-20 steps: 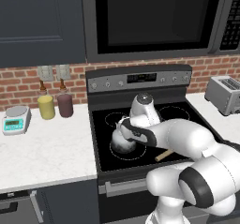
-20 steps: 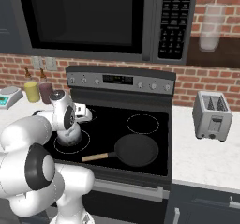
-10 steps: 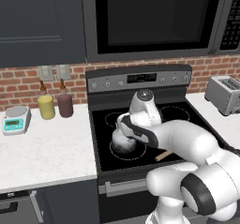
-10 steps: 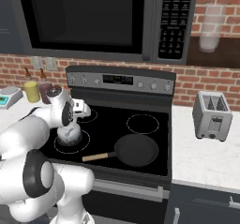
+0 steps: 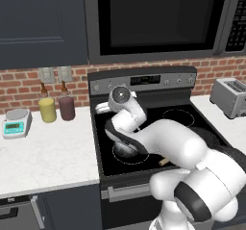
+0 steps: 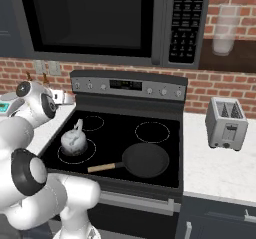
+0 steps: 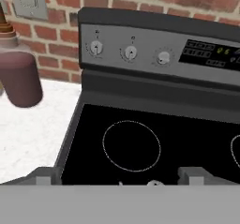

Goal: Pick the kettle from the counter and place it on a stove burner. Then turn the burner on.

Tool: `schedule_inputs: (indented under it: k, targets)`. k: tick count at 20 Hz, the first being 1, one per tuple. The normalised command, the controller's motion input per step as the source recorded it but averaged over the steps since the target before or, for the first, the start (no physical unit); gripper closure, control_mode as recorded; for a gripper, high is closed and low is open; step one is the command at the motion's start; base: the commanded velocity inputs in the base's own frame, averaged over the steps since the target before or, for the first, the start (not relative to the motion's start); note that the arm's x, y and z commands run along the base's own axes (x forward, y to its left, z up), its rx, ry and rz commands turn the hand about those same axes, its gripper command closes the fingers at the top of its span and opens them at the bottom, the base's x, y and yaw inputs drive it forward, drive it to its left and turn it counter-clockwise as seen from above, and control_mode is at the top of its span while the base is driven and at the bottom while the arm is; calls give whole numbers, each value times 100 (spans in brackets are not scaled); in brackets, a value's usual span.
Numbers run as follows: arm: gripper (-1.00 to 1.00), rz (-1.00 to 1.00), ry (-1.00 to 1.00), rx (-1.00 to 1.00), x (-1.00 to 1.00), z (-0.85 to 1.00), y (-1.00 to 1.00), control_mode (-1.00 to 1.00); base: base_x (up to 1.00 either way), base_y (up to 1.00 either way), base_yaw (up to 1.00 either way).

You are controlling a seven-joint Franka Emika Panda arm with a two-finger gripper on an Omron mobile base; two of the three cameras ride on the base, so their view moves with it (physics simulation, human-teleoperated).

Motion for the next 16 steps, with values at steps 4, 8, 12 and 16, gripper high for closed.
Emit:
schedule_inputs:
  k: [4, 8, 12, 16]
  targets:
    - [-100, -8, -17, 1, 75, 51, 95, -100, 0, 0, 0]
    - [-100, -9, -1, 0, 82, 35, 43, -100, 0, 0, 0]
    - [-100, -1, 15, 0, 70, 4, 0, -100, 0, 0, 0]
    - [-100, 0, 14, 0, 63, -6, -2, -100, 0, 0, 0]
